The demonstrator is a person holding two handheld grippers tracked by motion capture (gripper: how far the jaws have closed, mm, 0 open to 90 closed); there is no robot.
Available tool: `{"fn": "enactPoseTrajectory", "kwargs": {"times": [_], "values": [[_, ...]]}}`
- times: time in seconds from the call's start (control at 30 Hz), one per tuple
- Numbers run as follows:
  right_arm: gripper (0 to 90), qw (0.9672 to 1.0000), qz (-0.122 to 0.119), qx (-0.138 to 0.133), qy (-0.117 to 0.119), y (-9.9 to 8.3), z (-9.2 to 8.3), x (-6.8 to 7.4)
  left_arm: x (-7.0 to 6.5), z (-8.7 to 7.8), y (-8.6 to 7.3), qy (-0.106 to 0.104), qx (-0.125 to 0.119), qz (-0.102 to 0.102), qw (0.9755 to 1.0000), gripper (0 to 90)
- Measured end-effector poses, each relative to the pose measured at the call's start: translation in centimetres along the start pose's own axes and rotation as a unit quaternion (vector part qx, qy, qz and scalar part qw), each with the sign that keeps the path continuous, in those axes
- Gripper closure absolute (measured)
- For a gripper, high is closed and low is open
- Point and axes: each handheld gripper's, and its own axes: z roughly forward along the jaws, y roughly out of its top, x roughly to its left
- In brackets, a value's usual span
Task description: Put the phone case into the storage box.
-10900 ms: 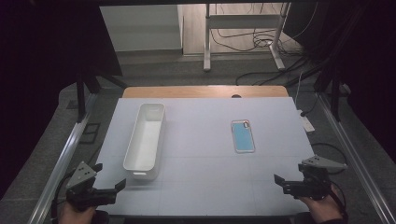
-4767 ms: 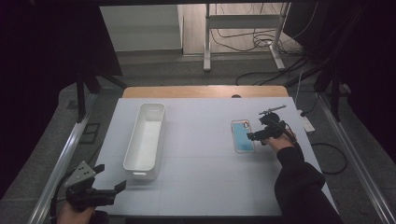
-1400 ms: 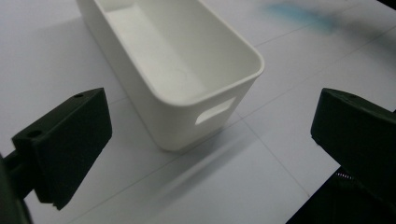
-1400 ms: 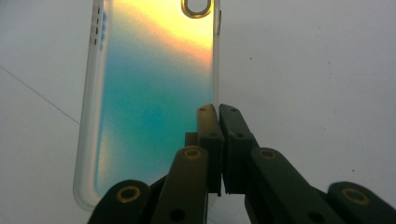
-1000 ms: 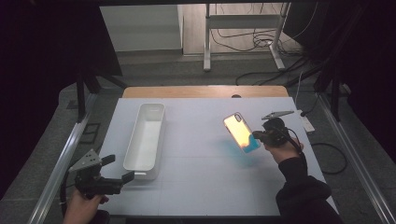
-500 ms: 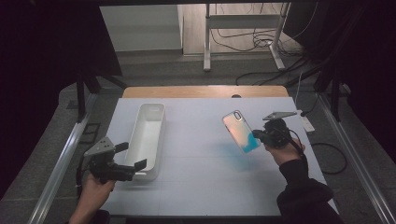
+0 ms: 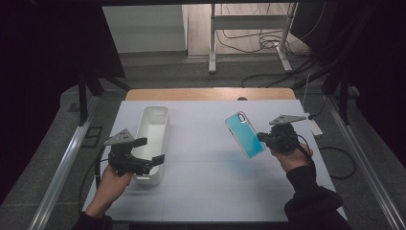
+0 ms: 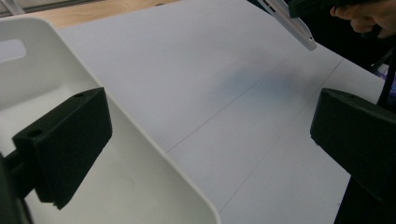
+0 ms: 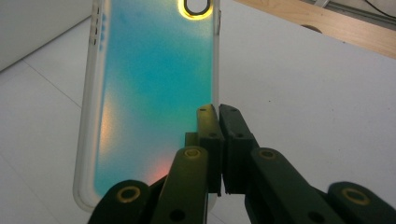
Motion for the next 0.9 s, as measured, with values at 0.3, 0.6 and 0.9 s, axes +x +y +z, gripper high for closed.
{"fn": "enactPoseTrajectory", "kwargs": {"times": [0.3, 0.6, 0.9], "values": [[88.5, 0.9999, -0.006, -0.011, 0.004, 0.2, -0.4, 0.7, -0.4, 2.0, 1.5, -0.02, 0.007, 0.005, 0.9998, 0.0], [88.5, 0.9998, -0.011, -0.016, 0.009, 0.4, -0.6, 1.4, -0.7, 3.4, 2.5, -0.035, 0.01, 0.007, 0.9993, 0.0], [88.6, 0.9994, -0.025, -0.02, 0.013, 0.6, -0.6, 2.4, -0.7, 4.8, 3.5, -0.052, 0.01, -0.002, 0.9986, 0.0]]}}
